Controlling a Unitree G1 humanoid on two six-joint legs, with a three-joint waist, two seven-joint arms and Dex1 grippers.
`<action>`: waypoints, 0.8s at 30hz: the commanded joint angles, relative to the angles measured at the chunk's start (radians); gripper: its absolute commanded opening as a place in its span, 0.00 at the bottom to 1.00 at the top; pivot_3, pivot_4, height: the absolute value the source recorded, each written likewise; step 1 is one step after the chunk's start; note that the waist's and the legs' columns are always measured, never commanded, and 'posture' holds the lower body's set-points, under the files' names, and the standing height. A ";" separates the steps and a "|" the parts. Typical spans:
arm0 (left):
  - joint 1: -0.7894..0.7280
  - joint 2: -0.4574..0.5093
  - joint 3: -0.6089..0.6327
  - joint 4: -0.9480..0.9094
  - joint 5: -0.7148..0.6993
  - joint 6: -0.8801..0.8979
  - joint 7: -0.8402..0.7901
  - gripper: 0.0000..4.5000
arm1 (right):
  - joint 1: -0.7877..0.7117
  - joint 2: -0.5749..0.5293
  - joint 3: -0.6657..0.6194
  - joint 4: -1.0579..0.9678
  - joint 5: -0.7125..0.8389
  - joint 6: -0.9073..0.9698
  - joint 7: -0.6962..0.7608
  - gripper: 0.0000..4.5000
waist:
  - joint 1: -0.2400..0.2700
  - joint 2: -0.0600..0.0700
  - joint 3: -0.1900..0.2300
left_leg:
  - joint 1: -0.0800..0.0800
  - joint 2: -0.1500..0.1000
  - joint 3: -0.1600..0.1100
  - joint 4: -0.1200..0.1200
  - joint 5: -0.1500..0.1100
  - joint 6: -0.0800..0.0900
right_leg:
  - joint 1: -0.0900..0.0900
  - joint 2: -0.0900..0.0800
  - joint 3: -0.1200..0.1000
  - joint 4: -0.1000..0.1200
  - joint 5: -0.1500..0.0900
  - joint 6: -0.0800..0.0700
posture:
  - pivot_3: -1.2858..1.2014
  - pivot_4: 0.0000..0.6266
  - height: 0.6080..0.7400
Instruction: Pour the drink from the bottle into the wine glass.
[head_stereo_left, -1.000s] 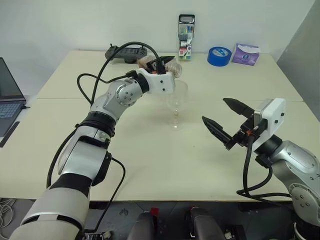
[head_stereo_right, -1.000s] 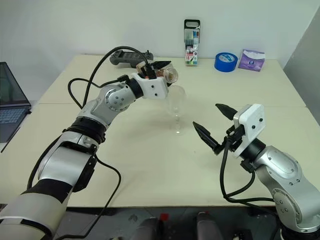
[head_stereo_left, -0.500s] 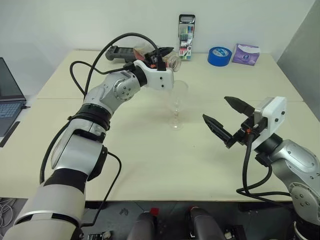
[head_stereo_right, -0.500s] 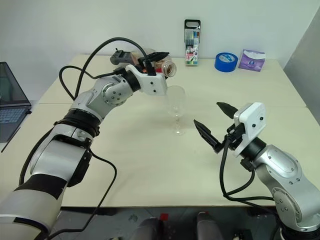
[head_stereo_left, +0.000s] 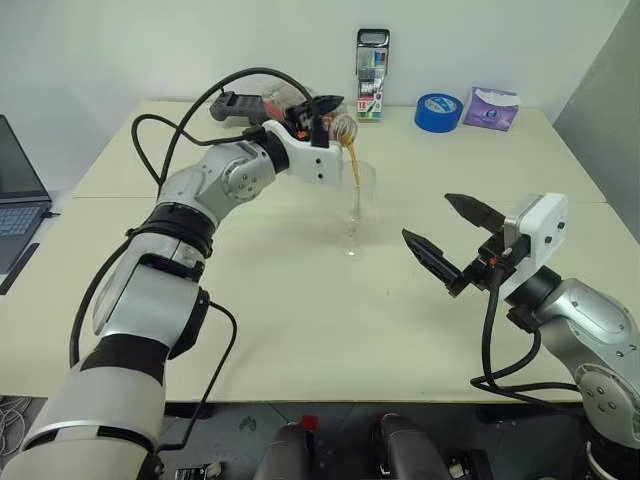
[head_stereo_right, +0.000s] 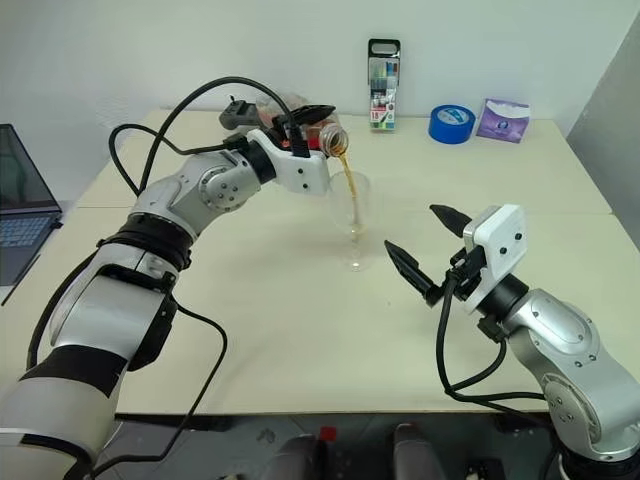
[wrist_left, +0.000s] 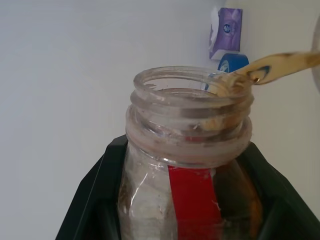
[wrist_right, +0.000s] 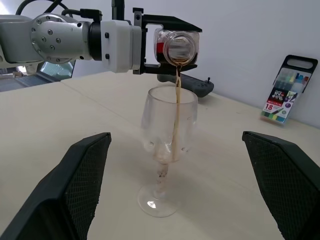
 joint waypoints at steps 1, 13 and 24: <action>-0.044 0.017 -0.006 -0.002 0.007 -0.023 0.027 0.48 | -0.031 -0.009 -0.004 -0.013 0.003 -0.009 -0.005 1.00 | 0.000 0.000 0.000 | 0.000 0.000 0.000 0.000 0.000 0.000 | 0.000 0.000 0.000 0.000 0.000 0.000 | 0.52 0.24 1.00; -0.071 0.022 -0.026 0.036 0.021 -0.029 0.051 0.48 | -0.047 -0.015 0.006 -0.009 -0.003 -0.007 -0.008 1.00 | 0.000 0.000 0.000 | 0.000 0.000 0.000 0.000 0.000 0.000 | 0.000 0.000 0.000 0.000 0.000 0.000 | 0.52 0.24 1.00; -0.082 0.022 -0.041 0.052 0.034 -0.045 0.058 0.48 | -0.040 -0.014 0.023 -0.004 -0.018 -0.012 -0.001 1.00 | 0.000 0.000 0.000 | 0.000 0.000 0.000 0.001 0.000 0.000 | 0.000 0.000 0.000 0.001 0.000 0.000 | 0.52 0.24 1.00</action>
